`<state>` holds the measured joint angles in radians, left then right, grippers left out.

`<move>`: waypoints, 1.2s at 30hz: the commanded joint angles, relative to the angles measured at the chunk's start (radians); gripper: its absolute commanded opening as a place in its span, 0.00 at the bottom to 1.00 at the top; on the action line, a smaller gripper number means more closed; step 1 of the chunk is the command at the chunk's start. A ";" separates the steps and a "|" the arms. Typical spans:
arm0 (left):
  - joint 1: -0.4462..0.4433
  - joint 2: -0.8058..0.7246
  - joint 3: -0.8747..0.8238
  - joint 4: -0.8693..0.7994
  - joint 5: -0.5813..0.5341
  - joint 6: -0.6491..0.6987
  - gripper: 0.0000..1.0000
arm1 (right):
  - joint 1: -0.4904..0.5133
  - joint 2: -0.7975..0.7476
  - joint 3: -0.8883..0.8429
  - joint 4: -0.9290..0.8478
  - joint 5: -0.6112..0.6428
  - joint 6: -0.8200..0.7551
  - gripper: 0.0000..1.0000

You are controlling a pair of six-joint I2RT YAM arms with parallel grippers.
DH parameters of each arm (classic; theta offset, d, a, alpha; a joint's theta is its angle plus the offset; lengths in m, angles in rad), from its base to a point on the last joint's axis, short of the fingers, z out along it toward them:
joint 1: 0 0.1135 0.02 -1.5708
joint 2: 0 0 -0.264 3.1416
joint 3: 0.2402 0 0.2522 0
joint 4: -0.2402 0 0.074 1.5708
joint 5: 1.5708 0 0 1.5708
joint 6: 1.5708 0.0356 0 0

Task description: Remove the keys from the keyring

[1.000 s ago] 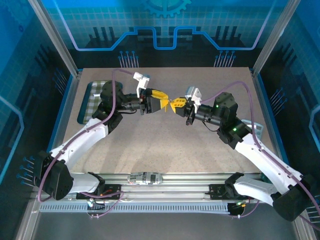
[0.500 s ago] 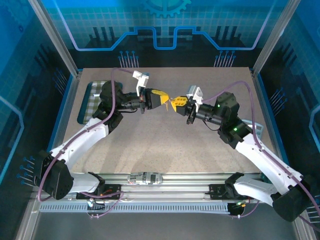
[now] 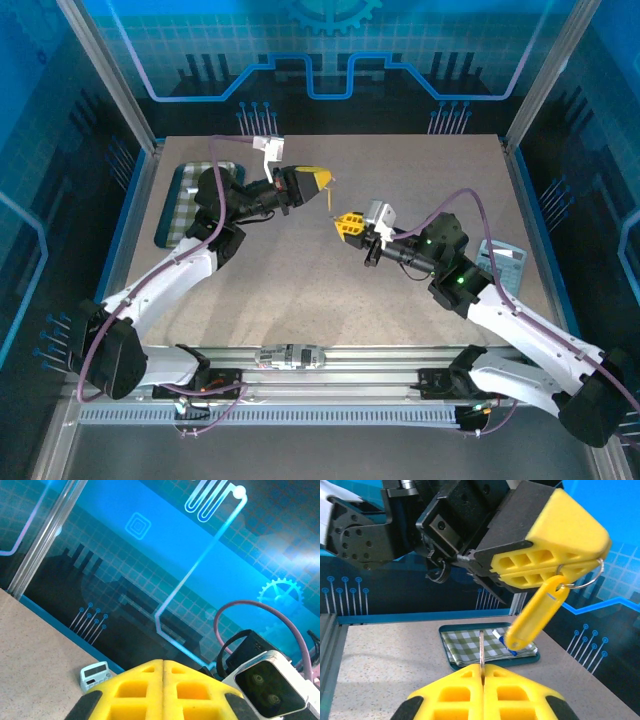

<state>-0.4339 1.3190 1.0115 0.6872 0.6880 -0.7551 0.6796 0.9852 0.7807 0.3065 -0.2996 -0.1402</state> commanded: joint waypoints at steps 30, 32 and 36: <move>0.029 0.397 -0.073 -0.472 -0.783 0.183 0.12 | -0.344 0.699 -0.034 0.079 0.116 0.605 0.00; 0.029 0.400 -0.070 -0.483 -0.811 0.189 0.25 | -0.359 0.734 -0.037 0.103 0.103 0.630 0.00; 0.029 0.366 -0.069 -0.510 -0.841 0.204 0.49 | -0.379 0.752 -0.039 0.108 0.113 0.642 0.00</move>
<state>-0.4103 1.7123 0.9123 0.2043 -0.1024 -0.5686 0.3202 1.7306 0.7433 0.3500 -0.1894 0.4648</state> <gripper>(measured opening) 0.468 0.055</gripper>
